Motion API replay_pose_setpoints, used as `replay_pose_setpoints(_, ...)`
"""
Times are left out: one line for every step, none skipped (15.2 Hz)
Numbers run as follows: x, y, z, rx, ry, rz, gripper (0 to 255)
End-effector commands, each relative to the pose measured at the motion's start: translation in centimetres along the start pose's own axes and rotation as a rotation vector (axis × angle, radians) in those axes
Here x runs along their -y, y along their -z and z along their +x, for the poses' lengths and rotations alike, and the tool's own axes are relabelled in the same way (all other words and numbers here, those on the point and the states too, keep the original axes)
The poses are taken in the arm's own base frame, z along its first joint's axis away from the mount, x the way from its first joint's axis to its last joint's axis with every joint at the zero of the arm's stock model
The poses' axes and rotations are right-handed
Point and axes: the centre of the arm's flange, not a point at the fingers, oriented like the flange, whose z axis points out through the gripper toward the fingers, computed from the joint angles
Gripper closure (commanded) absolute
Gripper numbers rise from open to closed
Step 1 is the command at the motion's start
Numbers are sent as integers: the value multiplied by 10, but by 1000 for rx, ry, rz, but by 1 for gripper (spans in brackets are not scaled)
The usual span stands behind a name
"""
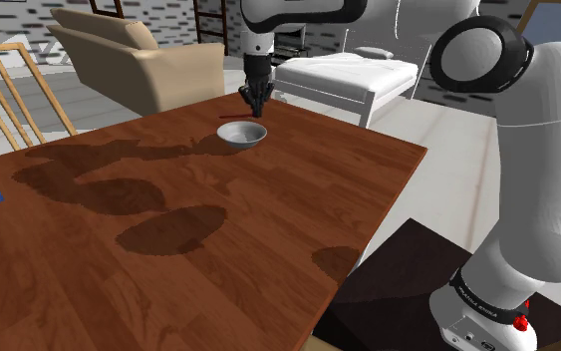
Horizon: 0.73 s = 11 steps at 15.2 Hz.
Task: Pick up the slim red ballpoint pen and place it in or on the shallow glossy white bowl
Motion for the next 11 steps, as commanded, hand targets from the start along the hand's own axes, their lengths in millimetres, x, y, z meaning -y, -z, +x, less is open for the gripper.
replay_pose_setpoints(-10,-3,12,0,-1,-1,255)
replay_pose_setpoints(-10,-8,12,0,-1,-1,255)
replay_pose_setpoints(-10,-13,12,0,-1,-1,255)
replay_pose_setpoints(-10,-19,13,0,-1,-1,255)
replay_pose_setpoints(-10,-24,13,0,-1,-1,255)
replay_pose_setpoints(-11,-29,13,0,-1,-1,255)
replay_pose_setpoints(-11,-34,13,0,-1,-1,255)
replay_pose_setpoints(-11,-40,13,0,-1,-1,255)
replay_pose_setpoints(-11,-45,14,0,-1,-1,255)
replay_pose_setpoints(-11,-50,14,0,-1,-1,255)
replay_pose_setpoints(-12,-56,14,0,-1,-1,255)
